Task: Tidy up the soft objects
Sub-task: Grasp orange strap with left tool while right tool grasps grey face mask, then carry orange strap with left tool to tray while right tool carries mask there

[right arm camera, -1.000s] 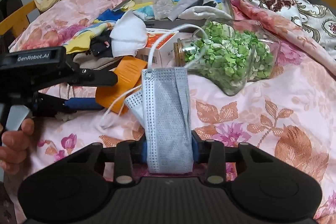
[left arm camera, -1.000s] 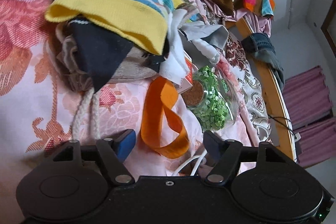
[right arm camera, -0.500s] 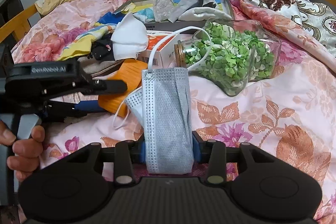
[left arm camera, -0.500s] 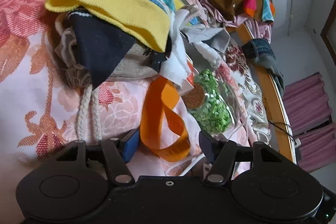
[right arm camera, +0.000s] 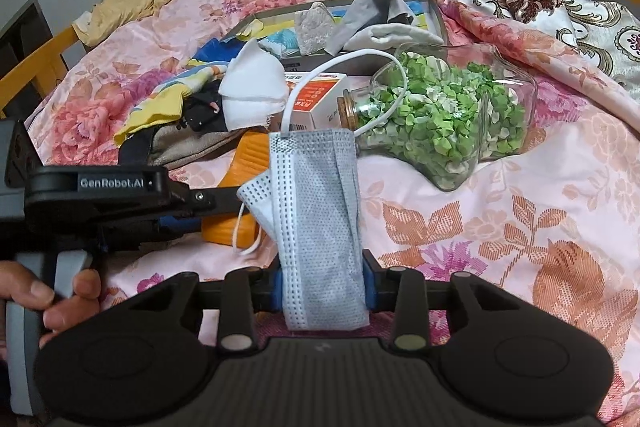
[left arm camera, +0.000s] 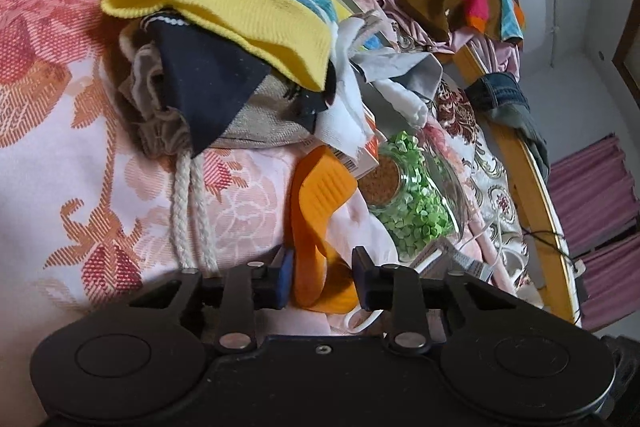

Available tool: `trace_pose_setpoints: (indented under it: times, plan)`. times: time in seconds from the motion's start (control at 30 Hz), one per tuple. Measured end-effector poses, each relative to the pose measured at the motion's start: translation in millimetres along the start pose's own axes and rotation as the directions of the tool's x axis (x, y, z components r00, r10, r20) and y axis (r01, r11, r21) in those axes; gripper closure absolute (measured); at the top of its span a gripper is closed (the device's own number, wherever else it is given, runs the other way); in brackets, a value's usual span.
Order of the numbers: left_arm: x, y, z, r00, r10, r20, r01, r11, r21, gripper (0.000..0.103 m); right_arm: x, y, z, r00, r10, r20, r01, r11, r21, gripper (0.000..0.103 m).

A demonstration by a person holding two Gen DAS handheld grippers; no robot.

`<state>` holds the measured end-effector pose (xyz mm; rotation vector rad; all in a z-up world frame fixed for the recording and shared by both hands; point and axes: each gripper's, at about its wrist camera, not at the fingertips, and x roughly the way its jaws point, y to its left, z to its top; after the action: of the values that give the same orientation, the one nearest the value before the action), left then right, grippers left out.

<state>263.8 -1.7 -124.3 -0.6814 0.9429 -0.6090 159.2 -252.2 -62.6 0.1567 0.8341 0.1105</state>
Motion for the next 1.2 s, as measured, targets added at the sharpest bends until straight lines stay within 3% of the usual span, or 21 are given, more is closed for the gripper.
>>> trace_pose_setpoints:
  times: [0.13,0.27,0.43,0.77,1.03,1.2]
  plan:
    - [2.2,-6.2,-3.9,1.000,0.019,-0.003,-0.019,0.998,0.059,0.070,-1.3,-0.1,-0.1,1.000,0.001,0.007,-0.001,1.000,0.002,0.063]
    - [4.3,-8.5,-4.0,1.000,0.012,-0.027,-0.009,0.996,0.094,0.058,-1.6,-0.1,-0.3,1.000,-0.003,0.008,0.003,1.000,0.005,0.063]
    - [5.9,-13.0,-6.9,0.999,0.030,-0.034,-0.024,0.988,0.154,0.058,-1.6,-2.5,0.3,1.000,-0.010,0.014,0.009,1.000,0.020,0.064]
    - [-4.8,-20.8,-14.8,0.999,0.051,0.021,-0.054,0.978,0.200,0.083,-4.2,-12.7,5.4,0.996,-0.003,0.091,-0.004,0.997,0.072,0.070]
    - [-25.3,-40.1,-39.8,0.990,0.089,0.105,-0.114,0.959,0.260,0.088,-12.2,-9.3,6.9,0.986,0.005,0.168,-0.013,0.999,0.045,0.076]
    - [-42.7,-52.1,-71.1,0.971,0.123,0.203,-0.183,0.933,0.310,0.090,-16.3,-6.6,6.1,0.980,0.014,0.199,-0.022,0.999,0.034,0.077]
